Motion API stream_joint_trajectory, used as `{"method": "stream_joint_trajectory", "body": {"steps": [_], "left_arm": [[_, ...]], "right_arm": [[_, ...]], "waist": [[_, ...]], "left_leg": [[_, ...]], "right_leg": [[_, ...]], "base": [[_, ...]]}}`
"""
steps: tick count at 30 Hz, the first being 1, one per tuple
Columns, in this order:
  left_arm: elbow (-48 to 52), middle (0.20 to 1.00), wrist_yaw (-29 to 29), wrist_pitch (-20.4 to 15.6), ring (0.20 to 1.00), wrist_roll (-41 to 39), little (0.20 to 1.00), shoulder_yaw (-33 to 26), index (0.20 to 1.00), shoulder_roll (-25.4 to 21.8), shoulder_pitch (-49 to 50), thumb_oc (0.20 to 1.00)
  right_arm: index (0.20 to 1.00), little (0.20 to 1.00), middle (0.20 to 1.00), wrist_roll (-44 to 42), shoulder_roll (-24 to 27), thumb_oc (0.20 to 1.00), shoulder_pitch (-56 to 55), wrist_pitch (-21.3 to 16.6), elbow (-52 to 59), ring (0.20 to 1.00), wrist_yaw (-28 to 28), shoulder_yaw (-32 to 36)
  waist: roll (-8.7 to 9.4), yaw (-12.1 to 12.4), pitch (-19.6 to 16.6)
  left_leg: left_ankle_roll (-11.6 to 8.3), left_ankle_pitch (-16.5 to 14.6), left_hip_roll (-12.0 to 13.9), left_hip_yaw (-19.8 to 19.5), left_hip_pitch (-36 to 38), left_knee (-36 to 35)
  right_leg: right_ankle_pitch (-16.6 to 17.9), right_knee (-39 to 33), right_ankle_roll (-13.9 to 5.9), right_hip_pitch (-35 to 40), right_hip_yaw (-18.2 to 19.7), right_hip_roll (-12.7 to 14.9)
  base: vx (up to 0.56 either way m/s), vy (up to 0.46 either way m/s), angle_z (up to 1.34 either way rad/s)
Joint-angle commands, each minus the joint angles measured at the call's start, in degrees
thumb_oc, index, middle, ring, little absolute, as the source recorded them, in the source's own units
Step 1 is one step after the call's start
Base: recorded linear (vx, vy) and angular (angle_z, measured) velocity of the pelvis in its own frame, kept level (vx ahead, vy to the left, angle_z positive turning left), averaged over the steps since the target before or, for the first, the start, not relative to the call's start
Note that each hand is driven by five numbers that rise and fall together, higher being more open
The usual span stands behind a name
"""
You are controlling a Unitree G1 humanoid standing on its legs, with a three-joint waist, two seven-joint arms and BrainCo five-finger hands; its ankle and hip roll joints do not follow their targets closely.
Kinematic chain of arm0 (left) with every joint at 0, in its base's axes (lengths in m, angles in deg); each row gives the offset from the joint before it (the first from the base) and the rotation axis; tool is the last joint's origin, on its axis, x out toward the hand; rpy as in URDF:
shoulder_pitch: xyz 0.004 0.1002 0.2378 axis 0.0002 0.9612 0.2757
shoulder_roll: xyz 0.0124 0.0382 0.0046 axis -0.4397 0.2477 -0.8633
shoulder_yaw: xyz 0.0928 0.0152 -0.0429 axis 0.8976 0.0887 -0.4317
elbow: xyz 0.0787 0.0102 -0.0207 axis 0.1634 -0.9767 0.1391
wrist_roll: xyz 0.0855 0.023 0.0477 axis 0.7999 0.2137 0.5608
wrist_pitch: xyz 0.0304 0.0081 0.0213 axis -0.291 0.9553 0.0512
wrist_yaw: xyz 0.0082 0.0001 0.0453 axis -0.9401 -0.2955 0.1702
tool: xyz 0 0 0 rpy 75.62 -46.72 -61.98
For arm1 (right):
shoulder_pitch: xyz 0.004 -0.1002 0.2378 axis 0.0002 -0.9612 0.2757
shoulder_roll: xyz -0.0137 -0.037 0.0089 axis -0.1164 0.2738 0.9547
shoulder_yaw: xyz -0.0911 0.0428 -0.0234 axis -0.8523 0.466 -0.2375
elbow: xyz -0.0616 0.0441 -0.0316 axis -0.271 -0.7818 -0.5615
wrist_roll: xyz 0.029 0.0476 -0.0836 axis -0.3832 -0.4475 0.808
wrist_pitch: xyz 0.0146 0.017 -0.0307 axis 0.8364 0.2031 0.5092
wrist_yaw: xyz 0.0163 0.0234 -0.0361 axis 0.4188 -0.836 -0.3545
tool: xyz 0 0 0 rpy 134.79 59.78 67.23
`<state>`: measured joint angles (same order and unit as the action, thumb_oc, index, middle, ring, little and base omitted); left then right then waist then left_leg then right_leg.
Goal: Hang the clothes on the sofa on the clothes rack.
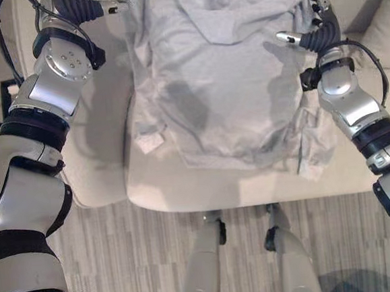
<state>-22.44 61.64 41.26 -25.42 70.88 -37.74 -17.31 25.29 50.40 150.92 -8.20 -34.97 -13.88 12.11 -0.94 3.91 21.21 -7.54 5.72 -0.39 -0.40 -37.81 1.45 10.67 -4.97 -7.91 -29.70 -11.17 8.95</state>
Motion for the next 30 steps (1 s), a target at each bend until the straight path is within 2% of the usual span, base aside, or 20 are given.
{"method": "stream_joint_trajectory", "body": {"steps": [1,17,25,30], "left_arm": [[-4.8,1.000,1.3,-0.9,1.000,2.1,1.000,2.8,1.000,0.0,-7.5,1.000],[-10.9,1.000,-1.1,0.1,1.000,3.5,1.000,5.9,1.000,0.6,-10.0,1.000],[-9.2,1.000,-1.2,0.1,1.000,2.8,1.000,6.0,1.000,1.8,-9.3,1.000],[-7.9,1.000,-0.7,0.3,1.000,2.5,1.000,4.4,1.000,2.7,-6.7,1.000]], "right_arm": [[1.000,1.000,1.000,0.4,0.8,1.000,4.8,-2.0,-0.7,1.000,0.2,-0.1],[1.000,1.000,1.000,-1.0,-2.2,1.000,7.3,-3.0,-1.4,1.000,0.8,-2.7],[1.000,1.000,1.000,-0.6,-1.0,1.000,5.5,-2.4,-0.8,1.000,0.8,-2.3],[1.000,1.000,1.000,0.1,-2.0,1.000,4.5,-2.1,-1.3,1.000,1.2,-2.8]], "waist": [[0.22,0.3,-0.7],[0.07,-0.8,-0.7],[-1.07,-1.4,-0.1],[-0.97,-1.5,-0.1]], "left_leg": [[-0.66,3.4,1.9,0.8,8.2,-4.3],[-0.09,3.0,1.7,1.7,8.6,-4.4],[0.03,3.3,1.5,2.2,9.0,-5.2],[0.31,3.3,1.3,2.2,8.9,-4.9]], "right_leg": [[3.8,0.0,-7.09,2.6,-0.6,3.3],[4.3,0.0,-7.09,1.9,-0.7,3.6],[4.5,0.0,-7.09,1.5,-0.7,3.8],[4.6,0.0,-7.09,1.4,-0.4,4.0]], "base": [[0.01,0.016,0.16],[0.02,0.017,-0.08],[0.00,0.001,-0.01],[0.00,0.000,0.00]]}}
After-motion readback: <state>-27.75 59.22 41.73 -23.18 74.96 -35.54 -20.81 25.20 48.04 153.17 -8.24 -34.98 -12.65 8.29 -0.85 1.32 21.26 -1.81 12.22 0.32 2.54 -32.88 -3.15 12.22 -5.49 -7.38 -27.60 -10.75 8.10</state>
